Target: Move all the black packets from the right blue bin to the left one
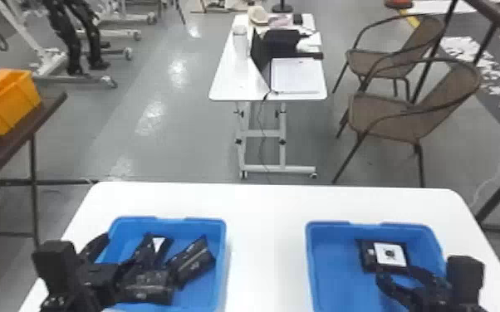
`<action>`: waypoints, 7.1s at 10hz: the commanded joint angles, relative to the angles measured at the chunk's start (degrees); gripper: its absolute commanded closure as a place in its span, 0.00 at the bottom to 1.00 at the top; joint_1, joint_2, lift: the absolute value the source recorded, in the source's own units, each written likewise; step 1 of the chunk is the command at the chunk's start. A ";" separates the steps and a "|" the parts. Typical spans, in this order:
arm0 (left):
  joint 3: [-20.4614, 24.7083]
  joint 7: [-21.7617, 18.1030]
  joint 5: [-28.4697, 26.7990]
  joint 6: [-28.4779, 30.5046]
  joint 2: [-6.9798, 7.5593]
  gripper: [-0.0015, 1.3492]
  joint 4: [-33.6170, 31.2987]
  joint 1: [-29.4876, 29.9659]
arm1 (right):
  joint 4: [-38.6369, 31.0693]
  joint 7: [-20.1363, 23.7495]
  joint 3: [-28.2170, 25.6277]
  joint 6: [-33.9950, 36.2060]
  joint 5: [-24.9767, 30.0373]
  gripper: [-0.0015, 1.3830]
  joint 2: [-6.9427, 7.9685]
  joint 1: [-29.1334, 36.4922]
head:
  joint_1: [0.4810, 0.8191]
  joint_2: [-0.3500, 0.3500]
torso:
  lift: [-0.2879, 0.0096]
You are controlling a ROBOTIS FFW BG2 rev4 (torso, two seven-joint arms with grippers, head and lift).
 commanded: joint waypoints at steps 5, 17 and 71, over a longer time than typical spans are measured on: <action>0.18 -0.18 1.85 -0.20 -0.15 0.16 0.86 0.18 | 15.10 0.00 1.67 -0.40 2.36 0.22 -0.61 -11.37 | 0.63 0.62 | 0.97; 4.13 -4.31 11.78 6.74 -0.15 0.16 -0.19 -3.07 | -7.13 -3.17 5.63 -0.05 -9.15 0.87 -2.45 2.17 | 0.63 0.63 | 0.97; -9.14 8.17 -1.05 -23.23 -0.15 0.08 -8.89 16.44 | -37.02 2.11 3.61 -12.71 1.22 0.22 3.84 26.43 | 0.63 0.65 | 0.97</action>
